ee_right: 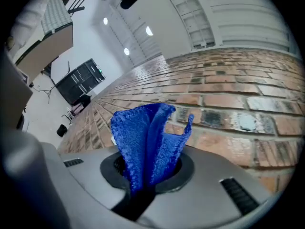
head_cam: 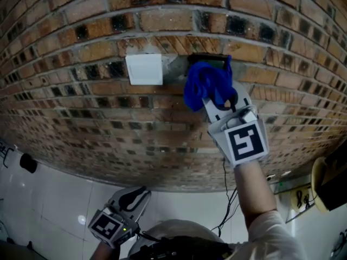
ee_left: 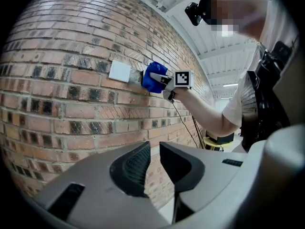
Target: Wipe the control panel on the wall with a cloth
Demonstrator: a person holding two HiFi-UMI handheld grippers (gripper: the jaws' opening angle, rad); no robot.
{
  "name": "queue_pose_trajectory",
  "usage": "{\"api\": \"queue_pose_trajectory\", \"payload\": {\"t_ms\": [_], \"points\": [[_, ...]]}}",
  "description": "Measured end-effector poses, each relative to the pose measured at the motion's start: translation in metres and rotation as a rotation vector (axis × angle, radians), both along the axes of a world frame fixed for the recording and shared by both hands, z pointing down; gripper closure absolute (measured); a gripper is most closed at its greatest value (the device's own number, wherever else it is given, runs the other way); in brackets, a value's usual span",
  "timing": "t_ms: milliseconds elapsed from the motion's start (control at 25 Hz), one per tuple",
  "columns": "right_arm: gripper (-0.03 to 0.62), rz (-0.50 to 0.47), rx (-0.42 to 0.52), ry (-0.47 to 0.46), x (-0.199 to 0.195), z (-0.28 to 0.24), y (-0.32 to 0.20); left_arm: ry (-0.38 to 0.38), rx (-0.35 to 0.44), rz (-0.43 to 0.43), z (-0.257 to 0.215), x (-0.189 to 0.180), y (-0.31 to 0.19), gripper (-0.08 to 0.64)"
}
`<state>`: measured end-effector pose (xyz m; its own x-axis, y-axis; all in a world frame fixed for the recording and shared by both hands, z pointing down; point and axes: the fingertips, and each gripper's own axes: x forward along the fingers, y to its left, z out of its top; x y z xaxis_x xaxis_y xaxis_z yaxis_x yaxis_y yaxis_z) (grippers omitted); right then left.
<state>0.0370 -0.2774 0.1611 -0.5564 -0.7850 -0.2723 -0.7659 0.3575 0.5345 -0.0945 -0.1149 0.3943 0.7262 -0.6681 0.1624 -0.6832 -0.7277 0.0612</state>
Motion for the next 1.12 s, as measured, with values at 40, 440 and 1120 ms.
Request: {"api": "queue_pose_trajectory", "payload": {"t_ms": [40,440,1120], "points": [[0.503,-0.014,-0.007,0.006,-0.013,0.001,-0.004,0.003,0.002,-0.005,0.000,-0.002,0.001,0.509],[0.503,0.085,0.004,-0.044,0.024,-0.008,-0.021,0.016,-0.017,-0.036,0.006,-0.013,-0.002,0.509],[0.502,0.177,-0.003,-0.099,0.135,-0.002,-0.025,-0.008,-0.013,0.016,0.000,0.039,-0.013,0.509]]}}
